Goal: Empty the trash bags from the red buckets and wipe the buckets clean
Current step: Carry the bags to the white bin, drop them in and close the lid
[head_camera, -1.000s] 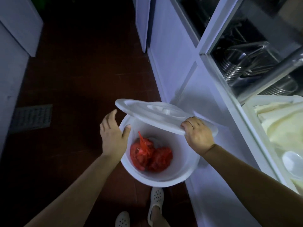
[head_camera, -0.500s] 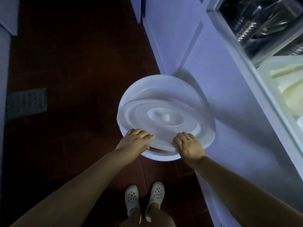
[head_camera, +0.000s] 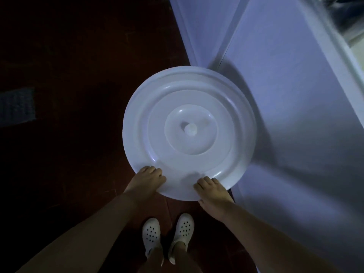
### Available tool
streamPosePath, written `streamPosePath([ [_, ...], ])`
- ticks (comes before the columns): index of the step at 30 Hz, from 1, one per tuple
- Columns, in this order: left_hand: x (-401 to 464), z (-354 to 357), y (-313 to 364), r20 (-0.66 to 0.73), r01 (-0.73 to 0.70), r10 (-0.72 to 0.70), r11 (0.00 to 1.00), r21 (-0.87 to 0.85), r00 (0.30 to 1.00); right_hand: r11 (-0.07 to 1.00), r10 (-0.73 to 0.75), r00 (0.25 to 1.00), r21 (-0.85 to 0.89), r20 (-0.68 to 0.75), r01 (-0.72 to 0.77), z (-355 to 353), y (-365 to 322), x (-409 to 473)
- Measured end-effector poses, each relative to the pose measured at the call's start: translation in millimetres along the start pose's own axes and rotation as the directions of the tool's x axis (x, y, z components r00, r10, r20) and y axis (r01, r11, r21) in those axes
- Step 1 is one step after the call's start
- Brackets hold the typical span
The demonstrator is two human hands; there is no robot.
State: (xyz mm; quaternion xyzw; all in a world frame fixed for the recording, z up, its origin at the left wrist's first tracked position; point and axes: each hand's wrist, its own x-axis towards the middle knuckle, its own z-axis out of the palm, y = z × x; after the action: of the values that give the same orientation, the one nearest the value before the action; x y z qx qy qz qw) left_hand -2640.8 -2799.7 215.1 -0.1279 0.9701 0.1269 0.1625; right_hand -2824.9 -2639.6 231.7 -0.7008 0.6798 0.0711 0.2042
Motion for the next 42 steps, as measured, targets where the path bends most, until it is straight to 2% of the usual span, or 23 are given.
streamPosePath([
  [2,7,9,-2,-0.066,-0.023,0.027,0.998,0.060,0.997,0.999,-0.020,0.999,-0.037,-0.027,0.019,8,7,7],
  [5,15,16,-8,-0.085,-0.033,0.040,0.995,0.090,0.996,0.997,-0.021,0.997,-0.077,-0.078,0.015,13,16,14],
  [10,14,10,-13,-0.053,-0.012,0.013,1.000,0.012,0.998,0.998,-0.053,0.994,-0.052,-0.093,0.048,17,25,13],
  [14,16,5,-10,-0.061,0.017,-0.019,1.000,-0.024,0.998,0.999,-0.021,0.992,-0.032,-0.125,0.018,16,30,14],
  [17,18,4,-7,-0.046,0.057,-0.059,0.997,-0.049,0.997,0.999,-0.006,0.996,-0.042,-0.091,0.002,10,29,16],
  [20,16,8,-5,0.034,0.102,-0.100,0.994,-0.043,0.994,0.997,0.071,0.997,-0.005,0.015,-0.071,-1,21,15],
  [22,7,0,-3,0.076,0.153,-0.150,0.987,-0.038,0.986,0.994,0.107,0.994,0.018,0.023,-0.108,-16,11,16],
  [28,-54,-57,4,0.036,0.305,-0.303,0.938,-0.164,0.952,0.987,0.129,0.984,-0.116,0.127,-0.114,-89,-38,22],
  [31,-100,-88,6,0.002,0.404,-0.415,0.884,-0.233,0.910,0.977,0.053,0.987,-0.213,0.148,-0.021,-136,-73,24],
  [36,-180,-131,2,-0.060,0.560,-0.599,0.775,-0.292,0.798,0.934,-0.096,0.989,-0.333,0.112,0.128,-203,-130,35],
  [41,-249,-156,10,-0.108,0.710,-0.781,0.608,-0.356,0.615,0.875,-0.252,0.961,-0.397,0.116,0.278,-244,-182,49],
  [42,-263,-160,16,-0.112,0.743,-0.824,0.552,-0.379,0.555,0.855,-0.309,0.944,-0.400,0.117,0.329,-251,-196,52],
])
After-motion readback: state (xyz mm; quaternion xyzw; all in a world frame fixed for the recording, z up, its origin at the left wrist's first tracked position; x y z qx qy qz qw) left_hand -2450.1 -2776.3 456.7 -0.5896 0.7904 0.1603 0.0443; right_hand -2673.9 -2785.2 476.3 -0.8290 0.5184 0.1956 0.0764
